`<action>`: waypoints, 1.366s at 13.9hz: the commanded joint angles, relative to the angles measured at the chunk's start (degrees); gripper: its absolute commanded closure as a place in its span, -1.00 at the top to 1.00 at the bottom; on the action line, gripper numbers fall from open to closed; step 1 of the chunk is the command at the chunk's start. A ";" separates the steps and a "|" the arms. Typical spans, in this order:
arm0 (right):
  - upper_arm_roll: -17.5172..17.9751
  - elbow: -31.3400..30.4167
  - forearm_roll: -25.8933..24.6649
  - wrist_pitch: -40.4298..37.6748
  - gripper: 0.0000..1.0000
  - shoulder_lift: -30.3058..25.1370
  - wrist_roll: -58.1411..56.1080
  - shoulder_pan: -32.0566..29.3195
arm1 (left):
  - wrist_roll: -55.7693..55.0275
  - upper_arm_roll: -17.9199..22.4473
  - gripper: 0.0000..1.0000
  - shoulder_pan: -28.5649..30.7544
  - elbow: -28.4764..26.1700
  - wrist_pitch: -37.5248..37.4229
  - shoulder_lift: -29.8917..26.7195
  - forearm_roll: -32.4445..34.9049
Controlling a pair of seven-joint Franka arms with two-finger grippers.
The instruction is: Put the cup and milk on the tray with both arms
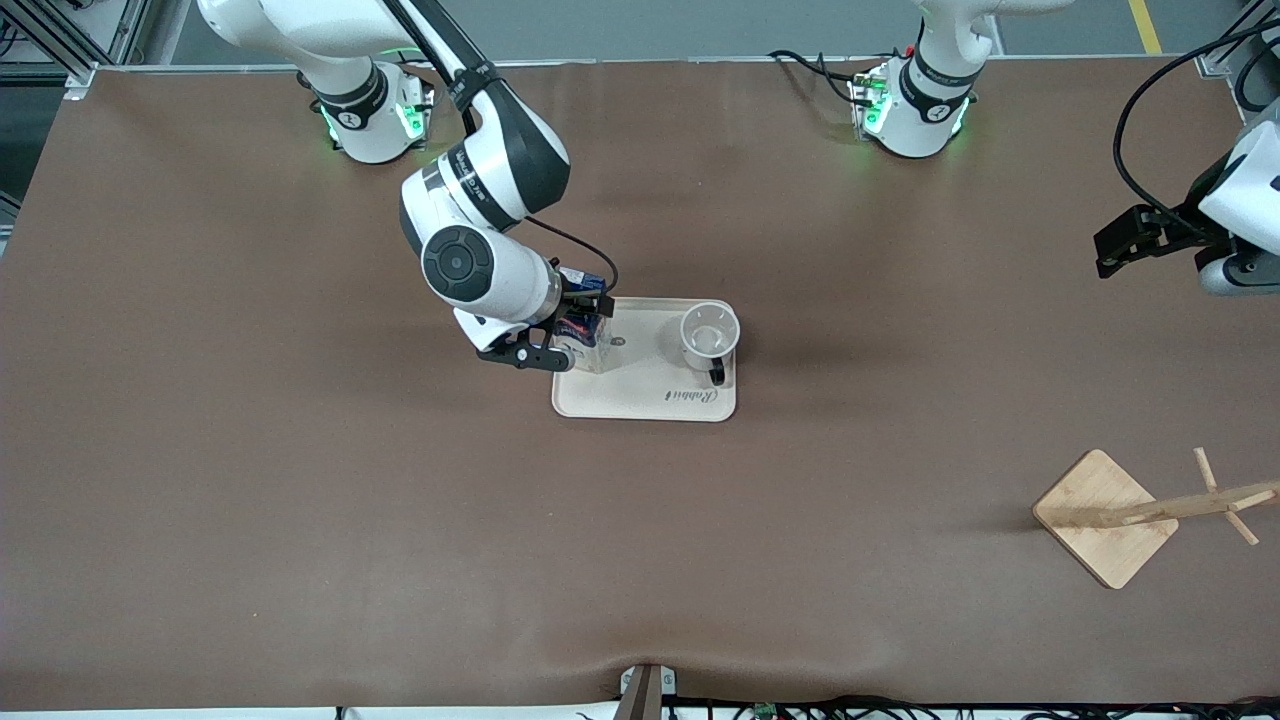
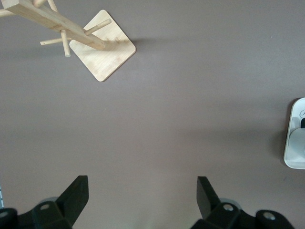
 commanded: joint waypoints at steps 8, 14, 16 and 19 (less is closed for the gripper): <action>-0.97 5.63 -0.80 -2.53 1.00 -0.46 6.26 -2.13 | 0.72 -0.16 1.00 0.18 0.09 -1.49 -1.22 -1.05; -1.94 23.11 -5.10 -22.47 1.00 -0.90 6.83 -15.30 | 0.63 -0.16 1.00 0.18 0.00 -1.49 -1.22 -1.14; -1.93 23.48 -5.10 -25.21 1.00 -2.12 6.03 -19.44 | 0.55 -0.25 1.00 0.09 -0.09 -1.49 -1.22 -1.14; -2.02 21.91 -6.85 -31.00 1.00 -7.82 -4.38 -25.77 | 0.46 -0.25 1.00 0.09 -0.18 -1.49 -1.22 -1.14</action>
